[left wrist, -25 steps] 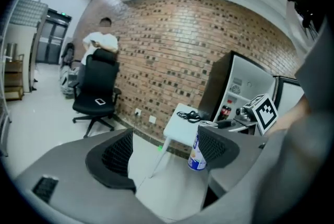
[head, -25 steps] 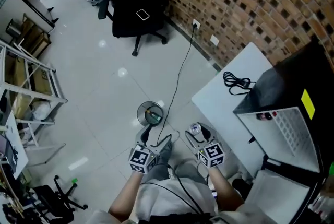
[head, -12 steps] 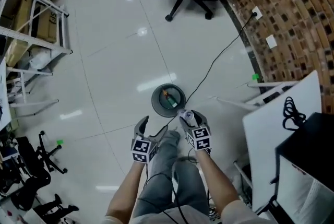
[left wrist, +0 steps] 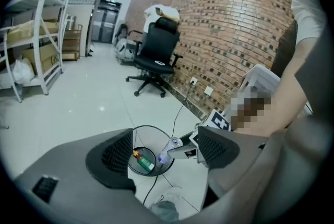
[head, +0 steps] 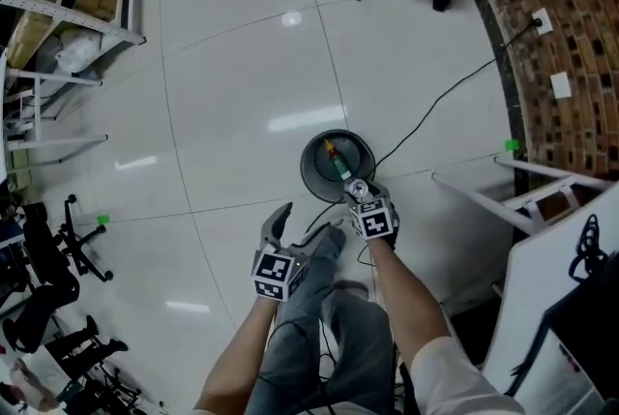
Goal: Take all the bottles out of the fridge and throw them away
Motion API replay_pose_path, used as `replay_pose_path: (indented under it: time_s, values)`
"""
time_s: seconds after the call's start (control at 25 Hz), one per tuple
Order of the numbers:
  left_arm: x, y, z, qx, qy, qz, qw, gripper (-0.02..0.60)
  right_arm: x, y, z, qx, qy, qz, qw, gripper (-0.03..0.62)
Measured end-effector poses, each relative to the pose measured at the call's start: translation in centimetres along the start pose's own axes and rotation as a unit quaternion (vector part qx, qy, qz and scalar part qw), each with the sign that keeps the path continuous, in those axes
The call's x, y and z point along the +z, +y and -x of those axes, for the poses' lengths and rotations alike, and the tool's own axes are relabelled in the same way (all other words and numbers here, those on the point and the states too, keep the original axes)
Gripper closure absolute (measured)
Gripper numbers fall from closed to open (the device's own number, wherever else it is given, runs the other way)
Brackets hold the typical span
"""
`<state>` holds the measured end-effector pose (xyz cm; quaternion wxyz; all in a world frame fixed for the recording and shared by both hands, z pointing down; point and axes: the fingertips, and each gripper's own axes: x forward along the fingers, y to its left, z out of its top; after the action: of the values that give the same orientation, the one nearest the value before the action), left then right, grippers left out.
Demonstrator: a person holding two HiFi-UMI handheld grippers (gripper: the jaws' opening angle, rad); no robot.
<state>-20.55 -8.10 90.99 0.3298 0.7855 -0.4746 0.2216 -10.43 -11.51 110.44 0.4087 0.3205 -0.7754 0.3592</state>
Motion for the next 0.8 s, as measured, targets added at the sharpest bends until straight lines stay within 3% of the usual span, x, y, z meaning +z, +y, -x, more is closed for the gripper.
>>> replay_pose_path:
  time_s: [0.08,0.2,0.4,0.64,0.8]
  values:
    - [-0.5,0.6,-0.7,0.002,-0.002,0.005,1.0,0.19,0.3,-0.5,-1.5,-0.013,0.0,0.003,1.0,0.319]
    - [-1.6,0.7,-0.6,-0.002,0.004,0.006,1.0,0.189,0.6,0.0,-2.3,-0.015,-0.018,-0.024,0.999,0.401]
    - [-1.2,0.4,0.1,-0.014,0.013,-0.006,0.9998,0.189,1.3,1.1,-1.3,-0.003,-0.015,-0.007,1.0,0.401]
    - [2.3,-0.5,1.6,-0.026,0.017,-0.019,0.9993,0.189,1.9,2.1,5.2,-0.001,-0.035,-0.027,0.999,0.401]
    - [6.9,-3.1,3.5,-0.055,0.009,-0.047,0.9973,0.189,4.3,3.4,13.6,-0.007,-0.092,-0.051,0.994,0.399]
